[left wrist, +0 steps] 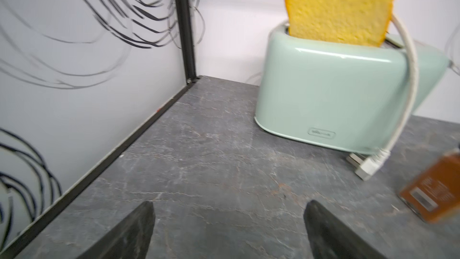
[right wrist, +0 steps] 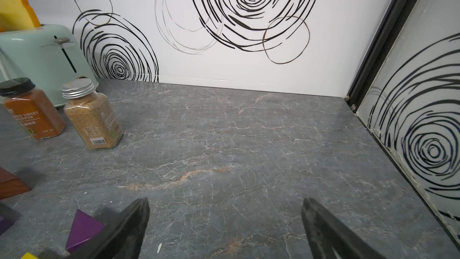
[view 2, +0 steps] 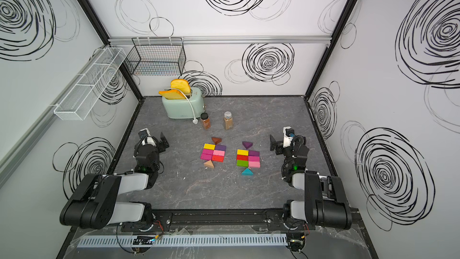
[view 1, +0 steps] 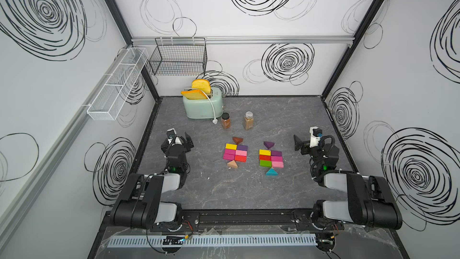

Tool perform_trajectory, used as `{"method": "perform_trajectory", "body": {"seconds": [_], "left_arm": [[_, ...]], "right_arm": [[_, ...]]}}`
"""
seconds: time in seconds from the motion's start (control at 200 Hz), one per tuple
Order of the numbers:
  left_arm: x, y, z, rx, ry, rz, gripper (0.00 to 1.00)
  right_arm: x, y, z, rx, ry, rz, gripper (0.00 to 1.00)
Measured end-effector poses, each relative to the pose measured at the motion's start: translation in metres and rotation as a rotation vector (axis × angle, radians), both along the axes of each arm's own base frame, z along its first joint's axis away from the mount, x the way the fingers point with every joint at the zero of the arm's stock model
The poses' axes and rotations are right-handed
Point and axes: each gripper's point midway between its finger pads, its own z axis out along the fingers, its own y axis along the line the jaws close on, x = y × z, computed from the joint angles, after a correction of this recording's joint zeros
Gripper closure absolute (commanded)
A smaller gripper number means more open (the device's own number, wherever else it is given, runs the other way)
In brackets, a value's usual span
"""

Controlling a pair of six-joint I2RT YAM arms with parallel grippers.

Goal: Assemble a piece of candy with building blocks
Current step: Reset both arms

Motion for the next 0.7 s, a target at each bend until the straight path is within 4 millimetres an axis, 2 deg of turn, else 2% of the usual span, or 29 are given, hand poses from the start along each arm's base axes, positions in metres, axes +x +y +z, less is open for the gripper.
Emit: {"method": "perform_trajectory", "body": {"seconds": [0.075,0.2,0.445,0.7], "left_arm": [[0.003,-0.009,-0.003,0.016,0.013,-0.043,0.02],[0.006,-0.012,0.004,0.016,-0.015,-0.075,0.02],[0.005,-0.014,0.004,0.023,-0.048,-0.094,0.02],[0.003,-0.019,0.009,0.037,-0.072,-0.107,0.02]], "right_arm": [[-0.008,-0.001,-0.013,0.008,0.009,-0.010,0.01],[-0.009,-0.006,-0.039,0.024,0.072,-0.043,0.01],[0.019,-0.011,-0.014,0.005,0.008,-0.129,0.01],[0.019,-0.016,-0.019,-0.008,0.030,-0.172,0.01]]}}
